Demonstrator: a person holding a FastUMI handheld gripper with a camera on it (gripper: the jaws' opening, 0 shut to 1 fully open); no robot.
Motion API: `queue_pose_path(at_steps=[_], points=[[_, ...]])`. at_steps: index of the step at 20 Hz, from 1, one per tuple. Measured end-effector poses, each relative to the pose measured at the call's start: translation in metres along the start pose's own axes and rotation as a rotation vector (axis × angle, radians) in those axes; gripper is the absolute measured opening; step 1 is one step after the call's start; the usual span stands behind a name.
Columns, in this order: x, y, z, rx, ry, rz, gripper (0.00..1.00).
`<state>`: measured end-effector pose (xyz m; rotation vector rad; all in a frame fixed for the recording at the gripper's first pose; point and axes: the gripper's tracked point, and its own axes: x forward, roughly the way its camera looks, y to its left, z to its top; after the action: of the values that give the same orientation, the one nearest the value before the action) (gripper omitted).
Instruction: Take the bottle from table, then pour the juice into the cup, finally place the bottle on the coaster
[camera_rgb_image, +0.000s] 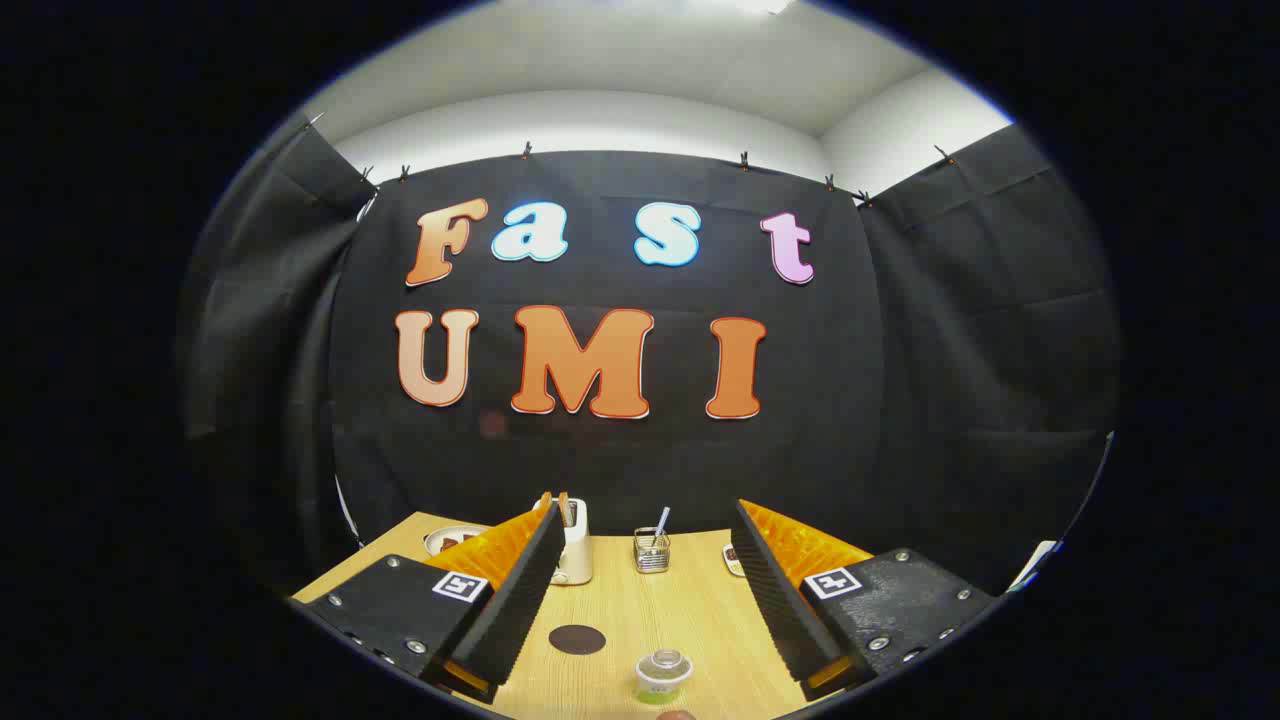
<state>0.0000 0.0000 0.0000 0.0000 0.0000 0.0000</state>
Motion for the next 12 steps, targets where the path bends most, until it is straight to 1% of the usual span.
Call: queue_pose_path(at_steps=[4, 8, 12], points=[[-0.004, -0.019, 0.0, -0.003, 0.005, 0.018, 0.99], [0.005, -0.046, -0.004, -0.028, 0.019, 0.046, 0.99], [0.015, -0.054, -0.014, 0.02, 0.053, 0.134, 0.99]])
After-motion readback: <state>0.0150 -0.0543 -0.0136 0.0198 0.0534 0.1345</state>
